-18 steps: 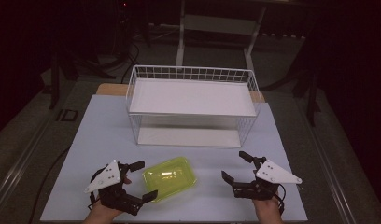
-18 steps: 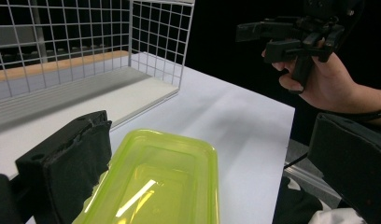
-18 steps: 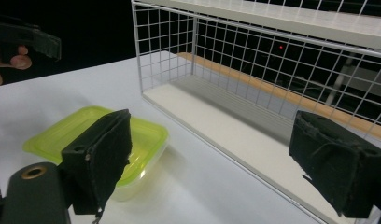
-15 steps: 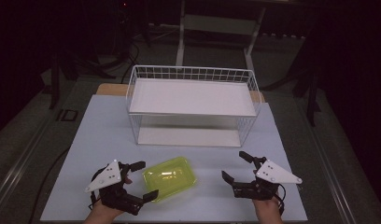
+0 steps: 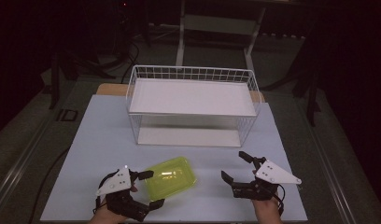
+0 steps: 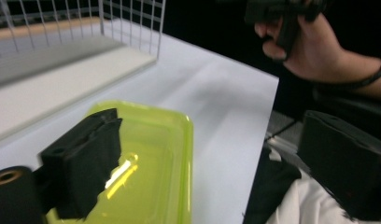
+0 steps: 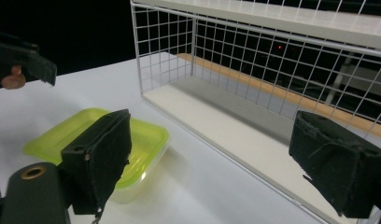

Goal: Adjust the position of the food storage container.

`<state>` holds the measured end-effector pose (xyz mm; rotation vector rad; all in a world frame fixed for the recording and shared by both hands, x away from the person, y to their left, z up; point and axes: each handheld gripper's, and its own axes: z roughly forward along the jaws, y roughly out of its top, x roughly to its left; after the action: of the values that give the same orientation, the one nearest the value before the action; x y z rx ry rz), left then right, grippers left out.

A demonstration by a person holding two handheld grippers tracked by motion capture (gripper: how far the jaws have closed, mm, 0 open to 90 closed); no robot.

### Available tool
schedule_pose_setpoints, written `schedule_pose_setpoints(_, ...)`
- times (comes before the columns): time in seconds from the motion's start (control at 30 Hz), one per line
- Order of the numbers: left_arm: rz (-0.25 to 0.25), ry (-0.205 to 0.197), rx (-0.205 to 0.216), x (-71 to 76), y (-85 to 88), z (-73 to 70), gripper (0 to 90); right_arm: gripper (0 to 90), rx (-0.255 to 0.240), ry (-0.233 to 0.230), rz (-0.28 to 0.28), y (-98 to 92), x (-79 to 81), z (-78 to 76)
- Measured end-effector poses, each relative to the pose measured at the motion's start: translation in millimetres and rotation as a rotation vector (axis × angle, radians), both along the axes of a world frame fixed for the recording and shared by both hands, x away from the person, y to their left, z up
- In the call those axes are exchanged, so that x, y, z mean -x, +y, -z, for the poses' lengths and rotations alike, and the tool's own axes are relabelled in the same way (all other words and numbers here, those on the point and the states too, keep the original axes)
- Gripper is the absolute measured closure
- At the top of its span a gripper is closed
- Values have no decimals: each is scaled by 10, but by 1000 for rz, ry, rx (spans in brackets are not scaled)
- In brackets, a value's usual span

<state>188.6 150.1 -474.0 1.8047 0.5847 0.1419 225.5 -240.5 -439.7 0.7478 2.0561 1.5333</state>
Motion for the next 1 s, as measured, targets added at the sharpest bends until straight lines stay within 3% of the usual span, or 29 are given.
schedule_pose_setpoints(0.07,6,7,-3,8,-9,17,152,130,-1,2,0,0,-3,2)
schedule_pose_setpoints(0.1,3,23,-48,12,-46,55,155,130,2,3,-1,-1,-6,2)
schedule_pose_setpoints(0.13,3,23,-48,12,-46,55,214,130,2,6,1,1,-8,3)
schedule_pose_setpoints(0.17,10,21,-86,21,-73,98,271,130,1,8,1,3,-10,5)
schedule_pose_setpoints(0.27,34,26,-114,27,-93,138,416,130,7,12,-3,9,-15,14)
schedule_pose_setpoints(0.37,52,37,-188,38,-137,194,597,130,7,14,-4,13,-18,15)
schedule_pose_setpoints(0.4,52,37,-188,38,-137,194,656,130,7,14,-4,13,-18,15)
schedule_pose_setpoints(0.43,59,53,-234,33,-157,224,716,130,11,18,-7,13,-19,18)
schedule_pose_setpoints(0.57,67,47,-273,39,-175,273,899,130,11,18,-11,12,-23,20)
schedule_pose_setpoints(0.6,85,54,-268,39,-181,285,900,130,9,19,-12,8,-24,18)
schedule_pose_setpoints(0.67,100,52,-310,57,-236,306,900,130,8,20,-11,3,-28,20)
schedule_pose_setpoints(0.7,100,52,-310,57,-236,306,900,130,6,23,-10,4,-31,22)
schedule_pose_setpoints(0.73,86,36,-353,68,-273,321,900,130,6,27,-11,4,-33,24)
schedule_pose_setpoints(0.8,86,36,-353,68,-273,321,900,130,7,29,-13,3,-35,26)
schedule_pose_setpoints(0.9,31,49,-363,8,-232,361,900,130,6,30,-14,3,-36,26)
schedule_pose_setpoints(1.0,26,52,-359,-18,-198,364,900,131,3,35,-16,0,-39,27)
